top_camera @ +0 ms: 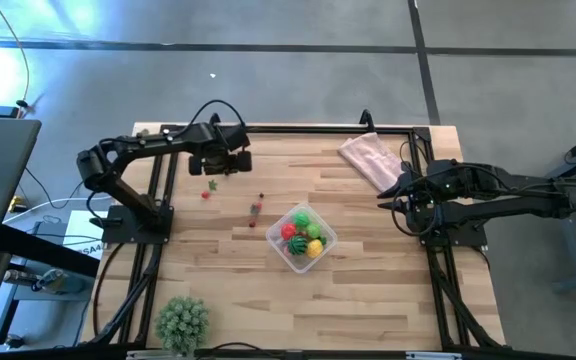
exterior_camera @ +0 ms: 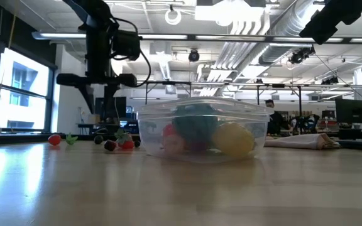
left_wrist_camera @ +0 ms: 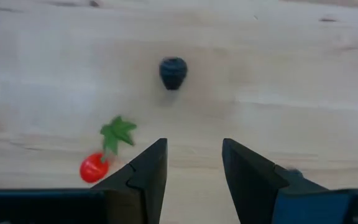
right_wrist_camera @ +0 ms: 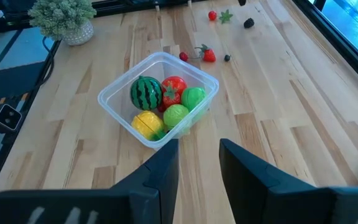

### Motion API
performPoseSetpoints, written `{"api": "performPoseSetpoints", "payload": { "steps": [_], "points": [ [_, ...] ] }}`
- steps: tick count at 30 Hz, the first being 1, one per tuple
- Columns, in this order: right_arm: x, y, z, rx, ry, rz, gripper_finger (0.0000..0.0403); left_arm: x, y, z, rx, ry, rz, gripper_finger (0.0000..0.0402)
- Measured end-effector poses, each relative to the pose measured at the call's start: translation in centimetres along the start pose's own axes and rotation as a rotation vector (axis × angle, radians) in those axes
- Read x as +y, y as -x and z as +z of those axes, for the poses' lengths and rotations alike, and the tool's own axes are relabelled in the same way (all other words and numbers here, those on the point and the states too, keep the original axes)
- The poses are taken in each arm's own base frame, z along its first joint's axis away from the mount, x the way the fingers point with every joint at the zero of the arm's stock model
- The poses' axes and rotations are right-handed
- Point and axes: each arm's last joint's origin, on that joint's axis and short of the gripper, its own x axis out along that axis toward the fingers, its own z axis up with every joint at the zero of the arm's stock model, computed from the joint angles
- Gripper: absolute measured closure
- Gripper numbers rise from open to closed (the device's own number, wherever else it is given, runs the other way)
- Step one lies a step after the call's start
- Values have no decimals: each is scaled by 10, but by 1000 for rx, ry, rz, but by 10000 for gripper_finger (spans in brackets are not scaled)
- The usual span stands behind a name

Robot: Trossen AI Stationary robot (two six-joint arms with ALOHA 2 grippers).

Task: Pick and placing Produce into tupperware
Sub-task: Put the blackberry into the transparent container

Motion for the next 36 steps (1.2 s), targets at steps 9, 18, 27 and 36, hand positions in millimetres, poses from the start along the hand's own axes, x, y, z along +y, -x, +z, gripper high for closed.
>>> {"api": "performPoseSetpoints", "payload": {
  "steps": [9,18,27,36],
  "points": [
    [0,0,0,0,0,0,297,-1,-6,2,-88,55,-8,256],
    [0,0,0,0,0,0,297,-1,-14,-6,-94,33,-13,256],
    [0,0,0,0,0,0,297,2,-33,-8,-154,49,-46,256],
    [0,0,0,0,0,0,297,8,-44,-11,-190,46,-31,256]
  ]
}}
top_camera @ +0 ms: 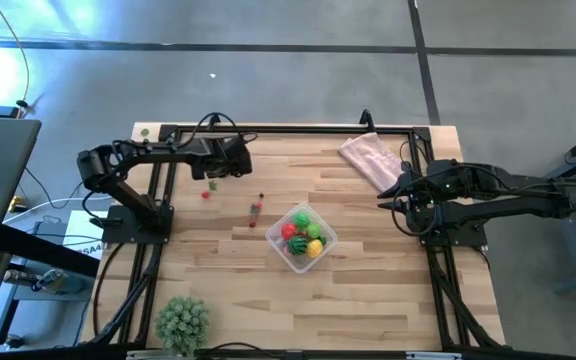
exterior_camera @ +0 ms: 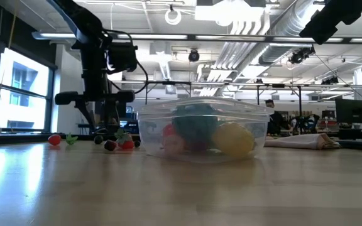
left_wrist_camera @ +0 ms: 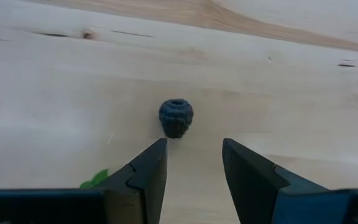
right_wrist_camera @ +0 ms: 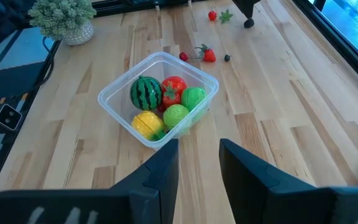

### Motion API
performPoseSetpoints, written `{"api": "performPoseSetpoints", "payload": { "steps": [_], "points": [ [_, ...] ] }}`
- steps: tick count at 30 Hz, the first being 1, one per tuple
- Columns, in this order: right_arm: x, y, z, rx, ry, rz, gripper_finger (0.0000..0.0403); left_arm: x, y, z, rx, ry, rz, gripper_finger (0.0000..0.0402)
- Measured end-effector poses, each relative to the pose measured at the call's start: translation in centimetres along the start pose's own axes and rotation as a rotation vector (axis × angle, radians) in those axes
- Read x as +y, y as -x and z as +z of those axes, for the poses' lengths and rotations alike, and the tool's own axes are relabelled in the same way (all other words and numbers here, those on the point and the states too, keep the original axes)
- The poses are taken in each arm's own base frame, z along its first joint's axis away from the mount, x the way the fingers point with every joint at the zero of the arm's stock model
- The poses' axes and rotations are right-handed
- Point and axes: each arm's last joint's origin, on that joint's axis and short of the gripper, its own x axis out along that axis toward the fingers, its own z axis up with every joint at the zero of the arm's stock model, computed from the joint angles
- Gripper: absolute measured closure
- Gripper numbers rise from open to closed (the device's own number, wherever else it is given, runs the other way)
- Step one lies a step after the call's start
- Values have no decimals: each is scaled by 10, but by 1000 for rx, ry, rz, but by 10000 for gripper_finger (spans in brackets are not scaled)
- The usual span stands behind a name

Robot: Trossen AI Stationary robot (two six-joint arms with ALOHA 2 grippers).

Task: Pick and placing Produce into tupperware
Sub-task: Put the blackberry into the transparent container

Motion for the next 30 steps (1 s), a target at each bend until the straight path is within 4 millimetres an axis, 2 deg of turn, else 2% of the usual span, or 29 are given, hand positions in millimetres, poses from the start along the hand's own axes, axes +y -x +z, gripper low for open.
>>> {"api": "performPoseSetpoints", "payload": {
  "steps": [10,22,30],
  "points": [
    [0,0,0,0,0,0,297,9,-10,-7,7,-11,23,256],
    [0,0,0,0,0,0,297,4,-27,-10,15,-86,50,256],
    [0,0,0,0,0,0,297,3,-28,-9,-21,-89,58,256]
  ]
}}
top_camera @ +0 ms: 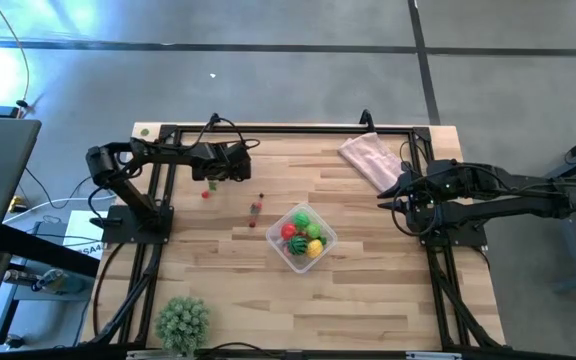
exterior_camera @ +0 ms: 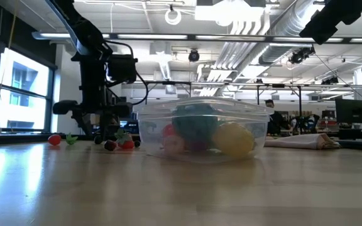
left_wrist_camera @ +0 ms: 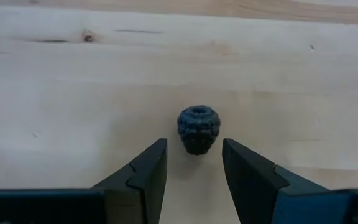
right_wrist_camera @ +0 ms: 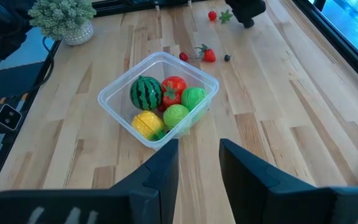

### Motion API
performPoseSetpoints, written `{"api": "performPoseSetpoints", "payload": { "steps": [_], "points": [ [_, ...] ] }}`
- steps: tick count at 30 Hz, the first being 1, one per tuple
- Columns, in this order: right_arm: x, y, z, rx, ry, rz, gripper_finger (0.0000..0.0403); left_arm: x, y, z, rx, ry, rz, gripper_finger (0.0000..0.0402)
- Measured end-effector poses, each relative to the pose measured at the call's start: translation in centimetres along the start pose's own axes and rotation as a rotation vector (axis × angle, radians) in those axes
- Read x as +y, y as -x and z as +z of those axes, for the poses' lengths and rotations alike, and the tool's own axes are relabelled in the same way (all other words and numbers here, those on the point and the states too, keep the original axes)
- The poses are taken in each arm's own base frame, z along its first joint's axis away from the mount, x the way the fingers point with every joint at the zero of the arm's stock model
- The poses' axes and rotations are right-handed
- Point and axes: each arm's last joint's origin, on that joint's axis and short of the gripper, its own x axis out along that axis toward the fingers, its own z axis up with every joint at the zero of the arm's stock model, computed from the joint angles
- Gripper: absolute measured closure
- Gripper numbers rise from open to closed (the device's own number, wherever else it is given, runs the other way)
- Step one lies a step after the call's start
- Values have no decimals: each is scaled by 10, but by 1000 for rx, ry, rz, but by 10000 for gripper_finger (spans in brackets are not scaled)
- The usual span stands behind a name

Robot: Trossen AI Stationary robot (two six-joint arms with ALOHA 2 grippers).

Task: Pick and placing Produce into tupperware
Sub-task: Put the blackberry into the transparent container

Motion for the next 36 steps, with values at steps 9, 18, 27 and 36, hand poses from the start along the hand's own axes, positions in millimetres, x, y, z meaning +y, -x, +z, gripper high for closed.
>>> {"api": "performPoseSetpoints", "payload": {
  "steps": [9,18,27,36],
  "points": [
    [0,0,0,0,0,0,297,-3,-9,-1,-20,-59,26,256],
    [0,0,0,0,0,0,297,-8,-16,0,-55,-51,24,256],
    [0,0,0,0,0,0,297,-7,-16,0,-68,-52,32,256],
    [0,0,0,0,0,0,297,-7,-16,0,-71,-49,33,257]
  ]
}}
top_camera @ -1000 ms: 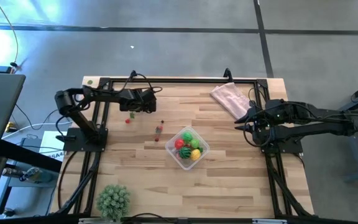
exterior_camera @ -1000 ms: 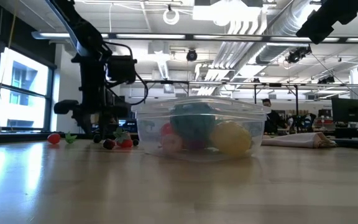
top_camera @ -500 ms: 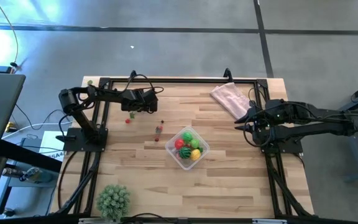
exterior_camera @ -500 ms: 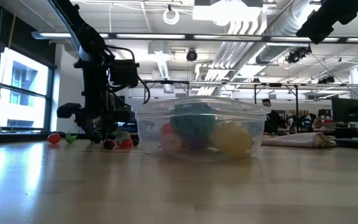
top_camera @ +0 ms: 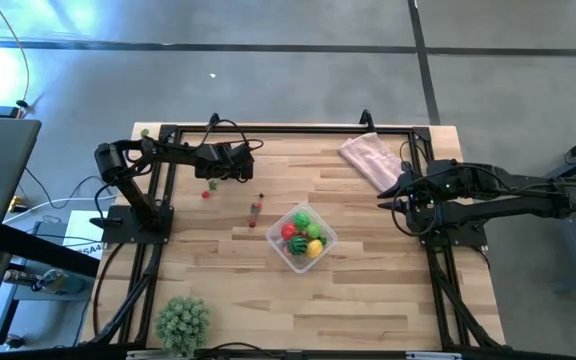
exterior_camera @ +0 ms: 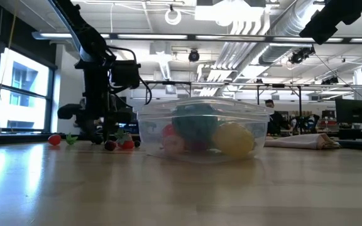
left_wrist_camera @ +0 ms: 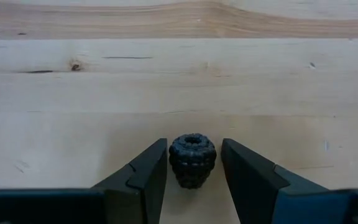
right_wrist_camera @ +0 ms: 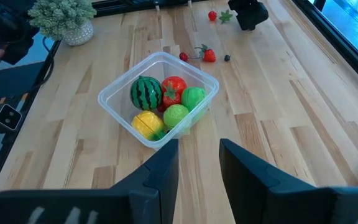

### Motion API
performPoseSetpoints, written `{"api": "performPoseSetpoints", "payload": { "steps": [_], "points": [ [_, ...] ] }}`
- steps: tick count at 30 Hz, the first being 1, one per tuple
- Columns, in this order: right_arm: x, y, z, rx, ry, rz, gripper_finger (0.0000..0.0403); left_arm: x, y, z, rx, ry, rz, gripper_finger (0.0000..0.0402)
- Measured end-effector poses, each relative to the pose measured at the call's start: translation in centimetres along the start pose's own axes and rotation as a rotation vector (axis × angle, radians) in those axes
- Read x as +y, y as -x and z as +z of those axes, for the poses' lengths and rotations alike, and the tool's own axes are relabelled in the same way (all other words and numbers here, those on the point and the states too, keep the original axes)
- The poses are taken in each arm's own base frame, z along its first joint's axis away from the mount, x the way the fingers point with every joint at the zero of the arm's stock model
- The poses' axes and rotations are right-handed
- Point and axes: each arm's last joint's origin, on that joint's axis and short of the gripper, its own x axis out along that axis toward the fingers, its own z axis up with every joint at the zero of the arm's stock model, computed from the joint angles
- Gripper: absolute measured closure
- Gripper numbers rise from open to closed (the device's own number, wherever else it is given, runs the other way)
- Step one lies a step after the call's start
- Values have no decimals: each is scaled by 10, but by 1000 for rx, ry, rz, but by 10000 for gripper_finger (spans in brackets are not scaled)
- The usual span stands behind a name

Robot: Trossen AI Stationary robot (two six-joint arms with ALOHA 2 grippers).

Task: Pick and placing Produce into tupperware
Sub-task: Put the blackberry into the transparent container

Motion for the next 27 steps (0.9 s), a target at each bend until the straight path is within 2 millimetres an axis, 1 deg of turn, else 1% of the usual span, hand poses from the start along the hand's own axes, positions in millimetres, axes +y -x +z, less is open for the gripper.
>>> {"api": "performPoseSetpoints", "payload": {
  "steps": [19,22,27],
  "points": [
    [0,0,0,0,0,0,297,0,0,0,0,5,-1,258],
    [0,0,0,0,0,0,297,0,0,0,1,6,-4,269],
    [0,0,0,0,0,0,297,0,0,0,1,7,-6,299]
  ]
}}
